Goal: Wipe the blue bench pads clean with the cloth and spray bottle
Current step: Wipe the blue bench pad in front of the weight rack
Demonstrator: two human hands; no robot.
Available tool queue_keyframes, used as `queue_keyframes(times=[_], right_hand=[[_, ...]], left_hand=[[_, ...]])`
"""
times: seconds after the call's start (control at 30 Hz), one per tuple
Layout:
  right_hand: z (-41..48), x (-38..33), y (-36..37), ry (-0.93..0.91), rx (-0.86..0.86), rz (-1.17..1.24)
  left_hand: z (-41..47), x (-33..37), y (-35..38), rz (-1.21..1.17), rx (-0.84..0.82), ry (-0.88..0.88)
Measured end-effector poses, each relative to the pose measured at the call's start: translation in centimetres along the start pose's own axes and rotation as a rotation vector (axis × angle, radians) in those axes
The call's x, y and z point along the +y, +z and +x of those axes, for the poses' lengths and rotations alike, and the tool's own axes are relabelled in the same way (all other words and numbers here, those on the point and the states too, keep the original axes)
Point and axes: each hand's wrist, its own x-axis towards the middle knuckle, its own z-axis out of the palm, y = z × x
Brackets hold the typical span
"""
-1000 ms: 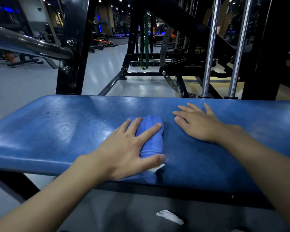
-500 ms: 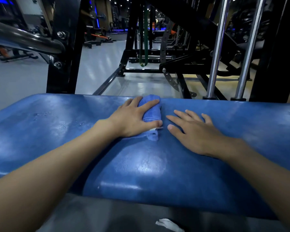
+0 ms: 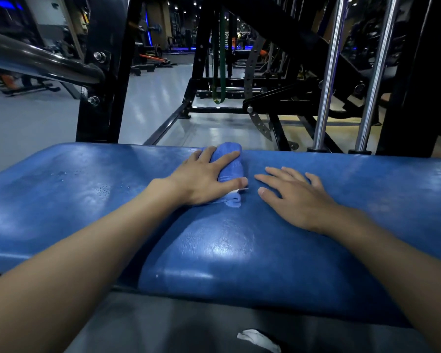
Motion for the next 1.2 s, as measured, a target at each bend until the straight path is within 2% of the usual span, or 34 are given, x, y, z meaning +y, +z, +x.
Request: queue_keyframes(times=[0.27,0.37,0.47,0.6,0.73,0.97,1.07,1.2], right_hand=[[-0.4,-0.5,-0.6,0.009,-0.033,-0.031],[-0.1,-0.9,-1.3,0.022,-0.025,-0.064],[0.5,-1.3,-1.7,0.011,0.022,0.021],[1.7,-1.7,-0.5,0.008,-0.031,0.016],[2.4,-1.7,0.3,0.008,-0.043,-0.057],[2.3,-1.4,0.8,0.0,0.007,-0.029],[2.3,-1.4,0.7,0.002,0.027,-0.005],[2.2,-1.4,0.7,0.013,0.017,0.009]], left_hand=[[-11.7,2.0,0.1,0.065,-0.062,0.097],[-12.8,2.2,0.4,0.109,-0.009,0.115],[-11.8,1.7,0.5,0.099,0.025,0.137],[-8.9,0.8,0.2,0.056,0.042,0.13],[-3.2,-1.0,-0.2,0.01,0.04,0.082],[6.9,-3.7,-1.0,-0.014,0.087,-0.051],[7.9,-3.7,-0.9,-0.004,0.095,-0.084],[4.9,-3.1,-0.8,-0.003,0.06,-0.044]])
